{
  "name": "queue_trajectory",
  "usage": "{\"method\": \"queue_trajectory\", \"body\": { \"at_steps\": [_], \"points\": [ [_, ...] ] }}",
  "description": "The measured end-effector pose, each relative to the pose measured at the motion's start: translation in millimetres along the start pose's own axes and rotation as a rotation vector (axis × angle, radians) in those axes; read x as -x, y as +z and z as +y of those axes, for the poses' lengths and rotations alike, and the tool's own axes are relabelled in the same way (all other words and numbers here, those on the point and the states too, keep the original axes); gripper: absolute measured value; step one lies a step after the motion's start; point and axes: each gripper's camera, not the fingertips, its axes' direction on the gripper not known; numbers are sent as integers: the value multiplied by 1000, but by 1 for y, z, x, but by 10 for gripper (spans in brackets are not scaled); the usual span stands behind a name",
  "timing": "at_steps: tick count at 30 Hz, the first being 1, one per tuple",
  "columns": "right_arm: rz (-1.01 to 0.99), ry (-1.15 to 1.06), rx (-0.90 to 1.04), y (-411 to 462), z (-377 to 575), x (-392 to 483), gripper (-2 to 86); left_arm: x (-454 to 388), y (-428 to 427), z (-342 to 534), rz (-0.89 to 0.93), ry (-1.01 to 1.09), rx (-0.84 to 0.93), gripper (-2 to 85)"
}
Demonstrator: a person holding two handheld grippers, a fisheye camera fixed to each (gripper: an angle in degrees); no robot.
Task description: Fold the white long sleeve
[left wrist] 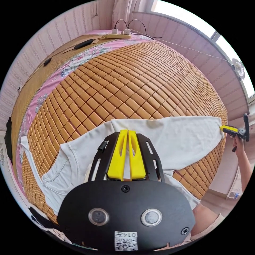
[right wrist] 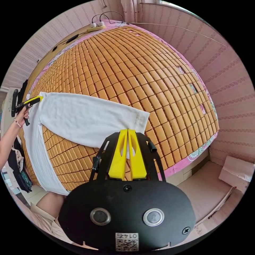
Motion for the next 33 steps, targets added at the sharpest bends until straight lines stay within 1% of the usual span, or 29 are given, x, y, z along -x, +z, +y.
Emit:
{"method": "queue_trajectory", "body": {
  "at_steps": [1,4,7,9,10,12,13,15,16,17,18,20,21,23,24,25,26,27,28,29,30,32,33],
  "points": [
    [57,-11,6,3,-4,3,-4,2,0,1,6,-12,1,-7],
    [14,10,6,5,-16,5,-5,12,-7,14,46,-104,-10,-7],
    [34,17,8,-4,-26,17,-2,19,-45,49,87,-150,-107,-7],
    [80,-21,9,-14,-33,35,6,28,-88,105,82,-171,-187,-7],
    [117,-67,9,-20,-39,53,16,33,-98,122,66,-187,-194,-7],
    [149,-169,14,-28,-55,89,53,63,-131,202,3,-296,-200,-7],
    [141,-237,15,-31,-69,118,69,72,-137,224,-17,-333,-192,-7],
    [59,-359,6,-36,-96,175,81,105,-151,308,-100,-459,-118,-8],
    [5,-451,-7,-39,-115,224,84,112,-152,328,-117,-490,-93,-8],
    [-46,-552,-35,-41,-132,281,84,124,-153,366,-131,-552,-47,-8],
    [-71,-604,-52,-42,-140,311,84,133,-152,400,-121,-614,-18,-7],
    [-184,-812,-113,-45,-163,443,84,140,-151,444,-102,-689,-1,-4],
    [-214,-858,-120,-44,-167,476,84,141,-149,467,-96,-721,6,-2],
    [-327,-1000,-146,-42,-177,604,92,142,-145,493,-75,-757,9,3],
    [-343,-1019,-153,-40,-179,634,98,142,-143,506,-49,-769,-2,6],
    [-354,-1035,-157,-34,-183,689,118,143,-141,510,-33,-768,-6,8],
    [-353,-1041,-135,-23,-186,739,144,145,-139,517,-2,-761,-7,11],
    [-350,-1048,-123,-17,-187,762,145,146,-139,523,15,-746,-17,15],
    [-337,-1059,-97,-4,-187,804,149,146,-141,525,17,-734,-27,15],
    [-280,-1078,-78,11,-185,839,139,146,-143,529,5,-708,-35,16],
    [-236,-1084,-76,18,-184,855,135,145,-144,534,-10,-685,-33,16],
    [-73,-1063,-63,49,-186,897,101,147,-140,545,-6,-673,-25,15],
    [-46,-1059,-44,57,-187,905,89,149,-142,554,11,-680,-50,14]
  ]
}}
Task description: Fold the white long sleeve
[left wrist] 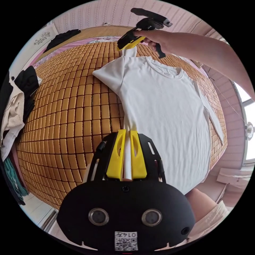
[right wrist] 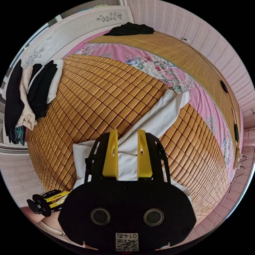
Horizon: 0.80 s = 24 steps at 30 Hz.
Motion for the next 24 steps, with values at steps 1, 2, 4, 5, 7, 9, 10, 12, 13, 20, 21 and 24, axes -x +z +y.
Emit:
{"method": "queue_trajectory", "body": {
  "at_steps": [1,2,4,5,7,9,10,12,13,20,21,24],
  "points": [
    [35,21,23,8,-10,3,62,3,-1,2,11,-5,-1,14],
    [39,14,-14,5,-16,8,32,9,-4,6,24,-6,-5,13],
    [-36,-46,-40,-2,-28,20,15,16,-8,13,36,-9,-13,13],
    [-101,-126,-89,-15,-33,35,11,20,-10,17,45,-9,-19,14],
    [-250,-334,-183,-47,-31,66,8,26,-16,25,69,-7,-27,18],
    [-458,-619,-247,-84,-18,99,10,36,-33,39,115,-8,-54,26],
    [-526,-750,-272,-105,-8,117,12,39,-38,45,124,-8,-66,27],
    [-493,-825,-285,-120,0,133,13,51,-62,69,142,-4,-86,32],
    [-462,-812,-288,-123,0,135,12,54,-68,76,145,-5,-85,34],
    [-230,-644,-97,-54,-10,142,72,134,-130,154,-15,-171,-49,45],
    [-204,-642,-75,-45,-11,147,78,150,-136,161,-88,-194,-46,47],
    [-90,-639,20,-5,-16,174,95,181,-140,159,-213,-198,-39,60]
  ]
}}
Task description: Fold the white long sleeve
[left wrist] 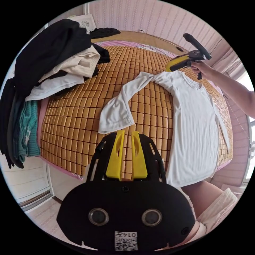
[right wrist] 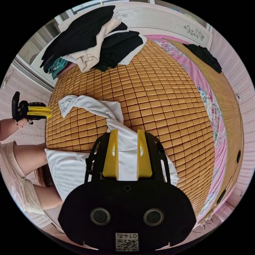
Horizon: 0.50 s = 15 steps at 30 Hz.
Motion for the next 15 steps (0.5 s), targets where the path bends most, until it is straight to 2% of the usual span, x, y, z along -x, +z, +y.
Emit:
{"method": "queue_trajectory", "body": {
  "at_steps": [3,5,8,10,13,15],
  "points": [
    [31,17,103,30,-14,8,33,12,22,-21,-60,50,39,76],
    [58,22,59,22,-17,13,-1,18,36,-31,-53,79,89,73],
    [87,29,2,2,-18,13,-7,33,31,-35,34,91,95,11],
    [84,41,-34,-13,-18,8,-8,45,22,-27,96,88,115,-1],
    [53,62,-85,-30,-18,-1,-9,80,-13,0,401,2,123,-8],
    [29,59,-91,-34,-20,-4,-9,124,-39,27,792,-180,127,-9]
  ]
}}
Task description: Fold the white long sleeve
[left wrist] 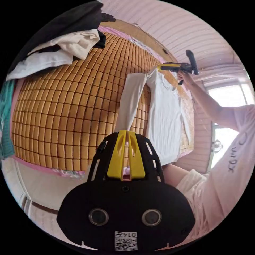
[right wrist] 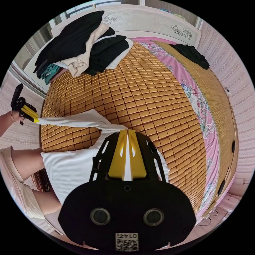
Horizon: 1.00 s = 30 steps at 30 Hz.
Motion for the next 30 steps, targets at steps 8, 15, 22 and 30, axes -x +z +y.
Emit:
{"method": "queue_trajectory", "body": {
  "at_steps": [8,15,22,30],
  "points": [
    [-7,-10,27,33,-34,19,-9,88,-82,31,-117,-440,-410,-5],
    [33,42,93,61,-55,32,-9,64,-74,-3,-443,-331,-336,37],
    [71,46,121,67,-65,47,-9,21,-19,-40,-663,-54,-171,71],
    [79,49,120,67,-63,60,-9,11,26,-45,-771,-28,-55,-1]
  ]
}}
